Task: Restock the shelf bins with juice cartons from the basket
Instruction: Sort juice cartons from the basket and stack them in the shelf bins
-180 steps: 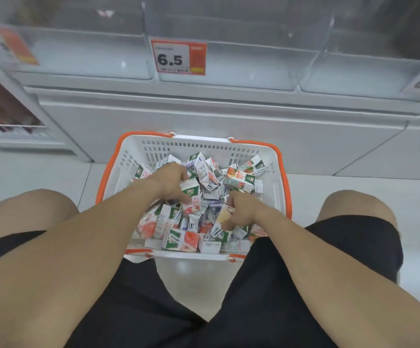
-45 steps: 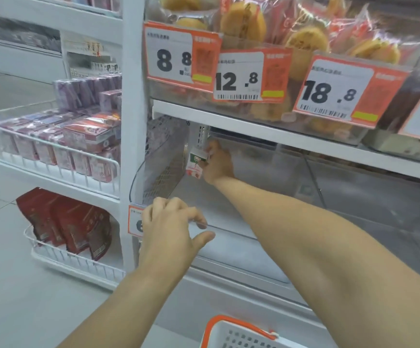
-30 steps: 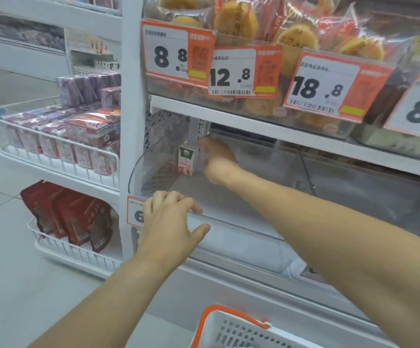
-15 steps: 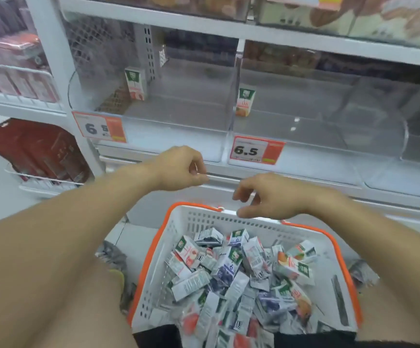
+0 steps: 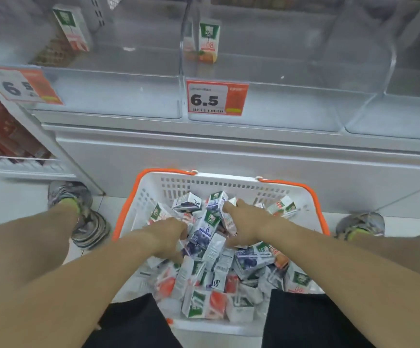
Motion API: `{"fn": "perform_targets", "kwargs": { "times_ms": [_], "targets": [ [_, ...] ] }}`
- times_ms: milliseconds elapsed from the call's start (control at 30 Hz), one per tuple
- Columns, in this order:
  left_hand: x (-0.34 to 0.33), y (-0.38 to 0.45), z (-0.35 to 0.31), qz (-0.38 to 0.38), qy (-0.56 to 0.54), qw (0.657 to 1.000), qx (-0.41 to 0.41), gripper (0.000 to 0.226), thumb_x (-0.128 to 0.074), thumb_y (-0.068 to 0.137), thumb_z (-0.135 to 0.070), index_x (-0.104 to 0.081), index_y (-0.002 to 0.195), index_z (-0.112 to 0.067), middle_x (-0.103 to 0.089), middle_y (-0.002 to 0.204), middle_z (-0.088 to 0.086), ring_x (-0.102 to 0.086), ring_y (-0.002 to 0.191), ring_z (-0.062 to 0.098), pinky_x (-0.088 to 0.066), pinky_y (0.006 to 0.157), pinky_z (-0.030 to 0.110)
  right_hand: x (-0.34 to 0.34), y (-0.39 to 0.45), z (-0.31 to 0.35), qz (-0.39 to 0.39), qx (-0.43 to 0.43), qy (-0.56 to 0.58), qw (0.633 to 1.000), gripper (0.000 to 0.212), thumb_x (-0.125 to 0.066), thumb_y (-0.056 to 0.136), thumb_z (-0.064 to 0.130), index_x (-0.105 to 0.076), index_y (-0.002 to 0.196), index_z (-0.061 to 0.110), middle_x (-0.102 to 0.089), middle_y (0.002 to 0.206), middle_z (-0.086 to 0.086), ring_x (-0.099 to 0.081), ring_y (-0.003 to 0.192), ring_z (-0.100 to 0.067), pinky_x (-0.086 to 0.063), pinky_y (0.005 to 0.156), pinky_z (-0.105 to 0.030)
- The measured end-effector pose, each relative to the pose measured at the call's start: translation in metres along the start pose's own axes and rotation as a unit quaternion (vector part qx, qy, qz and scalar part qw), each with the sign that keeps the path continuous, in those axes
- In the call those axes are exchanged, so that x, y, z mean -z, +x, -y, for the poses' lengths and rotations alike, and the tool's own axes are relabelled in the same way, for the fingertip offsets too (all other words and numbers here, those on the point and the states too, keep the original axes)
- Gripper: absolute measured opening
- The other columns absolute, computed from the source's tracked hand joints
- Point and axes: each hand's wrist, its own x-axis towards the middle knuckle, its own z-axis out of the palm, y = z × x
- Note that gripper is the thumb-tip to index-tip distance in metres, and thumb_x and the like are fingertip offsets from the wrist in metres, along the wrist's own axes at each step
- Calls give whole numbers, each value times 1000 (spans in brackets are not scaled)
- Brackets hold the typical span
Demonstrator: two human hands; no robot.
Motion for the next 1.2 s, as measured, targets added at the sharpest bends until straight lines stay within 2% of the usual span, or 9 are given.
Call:
{"fn": "perform_targets", "kwargs": {
  "times_ms": [200, 300, 367, 433, 533, 700, 833, 1033, 1200],
  "targets": [
    [14, -1, 13, -87, -100, 991, -16, 24, -68, 83, -9, -64, 106, -14, -57, 91, -3, -64, 80, 21, -55, 66, 32, 15, 16, -9, -29, -12, 76, 997, 63, -72, 85, 38, -45, 138, 17, -55, 132, -11, -58, 109, -28, -48, 93, -36],
    [23, -2, 18, -85, -115, 990, -18, 42, -75, 81, -29, -57, 118, -18, -59, 103, -3, -60, 89, 19, -53, 76, 32, 32, 16, -20, -40, -29, 136, 989, 48, -64, 92, 34, -51, 135, 18, -57, 135, -8, -58, 94, -19, -45, 86, -27],
    [12, -2, 21, -31, -84, 996, -10, 68, -79, 75, -50, -47, 128, -21, -53, 114, -6, -56, 105, 19, -47, 89, 30, 40, 15, -28, -32, -43, 188, 981, 39, -62, 95, 35, -55, 129, 17, -64, 116, -6, -60, 71, -13, -48, 67, -24],
    [-5, 1, 18, -20, -37, 999, 2, 67, -78, 74, -51, -47, 125, -20, -54, 116, -3, -56, 106, 19, -48, 90, 32, 42, 13, -33, 7, -60, 275, 959, 36, -65, 94, 32, -55, 126, 16, -67, 94, -7, -66, 58, -16, -53, 56, -26],
    [-13, 5, 14, -73, -14, 997, -1, 43, -74, 80, -36, -49, 109, -18, -50, 91, -3, -50, 84, 17, -39, 69, 27, 33, 10, -34, 73, -64, 326, 940, 49, -70, 91, 24, -48, 133, 16, -65, 101, -16, -67, 61, -21, -58, 58, -29],
    [15, -8, 28, -77, -155, 983, 57, 45, -74, 82, -34, -58, 117, -9, -58, 95, -6, -55, 83, 11, -43, 71, 21, 13, 1, -23, 114, -59, 358, 925, 77, -73, 84, 3, -29, 147, 16, -42, 128, -12, -70, 81, -27, -63, 71, -34],
    [45, -36, 22, -59, -505, 859, 57, 9, -62, 92, -8, -62, 91, 0, -68, 58, -3, -67, 56, 9, -58, 60, 29, 15, -11, -26, 141, -57, 426, 892, 90, -72, 83, -4, -20, 155, 12, -23, 157, -16, -70, 94, -33, -62, 79, -37],
    [54, -56, 4, 7, -767, 642, -27, 28, -44, 96, 3, -57, 121, 0, -69, 116, 24, -67, 108, 38, -56, 87, 46, 37, -24, -29, 28, -28, 574, 818, 58, -70, 79, -16, -53, 129, 8, -51, 115, -13, -75, 75, -26, -62, 68, -33],
    [53, -53, -16, -34, -823, 566, -32, 29, -48, 93, 4, -56, 121, 8, -68, 113, 29, -71, 98, 37, -63, 71, 38, 53, -28, -28, -41, -15, 701, 712, 51, -63, 80, -20, -53, 125, 0, -54, 108, -23, -71, 82, -33, -61, 81, -48]
  ]
}}
